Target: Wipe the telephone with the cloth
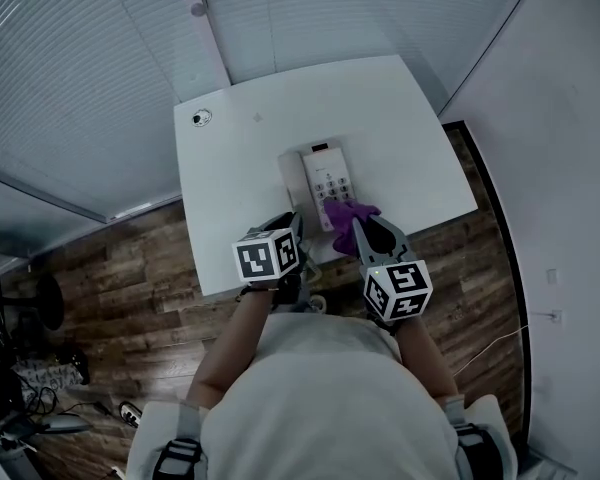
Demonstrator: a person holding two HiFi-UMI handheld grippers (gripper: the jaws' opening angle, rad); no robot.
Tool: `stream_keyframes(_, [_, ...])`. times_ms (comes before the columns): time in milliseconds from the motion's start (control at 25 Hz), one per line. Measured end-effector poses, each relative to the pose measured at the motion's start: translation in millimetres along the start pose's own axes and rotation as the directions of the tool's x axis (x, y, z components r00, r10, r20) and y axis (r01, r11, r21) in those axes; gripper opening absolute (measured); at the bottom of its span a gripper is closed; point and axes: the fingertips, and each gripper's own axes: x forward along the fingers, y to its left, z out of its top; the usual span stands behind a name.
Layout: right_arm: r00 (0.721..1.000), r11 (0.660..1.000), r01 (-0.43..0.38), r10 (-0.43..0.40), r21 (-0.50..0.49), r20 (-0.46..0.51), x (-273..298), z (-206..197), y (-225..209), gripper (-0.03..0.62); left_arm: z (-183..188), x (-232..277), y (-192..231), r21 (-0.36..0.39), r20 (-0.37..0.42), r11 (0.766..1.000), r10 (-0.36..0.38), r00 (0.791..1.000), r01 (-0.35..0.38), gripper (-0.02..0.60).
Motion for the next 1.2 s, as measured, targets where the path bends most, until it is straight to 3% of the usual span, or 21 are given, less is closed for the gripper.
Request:
stream_keyframes(80, [1.0,1.0,0.013,-0.013,0.004,0.013,1.2,6.1,-4.7,0.043,4.2,7.2,1.3,0.002,-0.012,1.0,-0.003,1.0,0.003,0.035])
stream_keyframes(160, [1.0,1.0,0.02,-0.02,0.008,0.018,3.9,10.0,-8.8,0.044,7.8,14.7,2.2,0.004,-0.023,1.0,-0.004,1.0,0.004,0.177])
stream_keyframes(400, [0.999,0.999,0.029,-0.029,0.018,0.021,12.8,15.8,-16.7,0.043,17.5,37.2,9.0,0.049,-0.039,0.998,0.051,0.998,-0.049,0.263])
stream_keyframes(920, [0.998,0.998,0.052,-0.053,0.031,0.03,25.3,24.4,-34.6,0.043,23.8,71.1,16.9,0.118,-0.076,0.968,0.231,0.97,-0.221,0.272])
stream_keyframes(1200, [0.999,0.998,0.047,-0.048,0.03,0.024,26.7,20.9,-38.2,0.043,24.5,76.2,18.1,0.109,-0.065,0.954,0.286,0.956,-0.278,0.264])
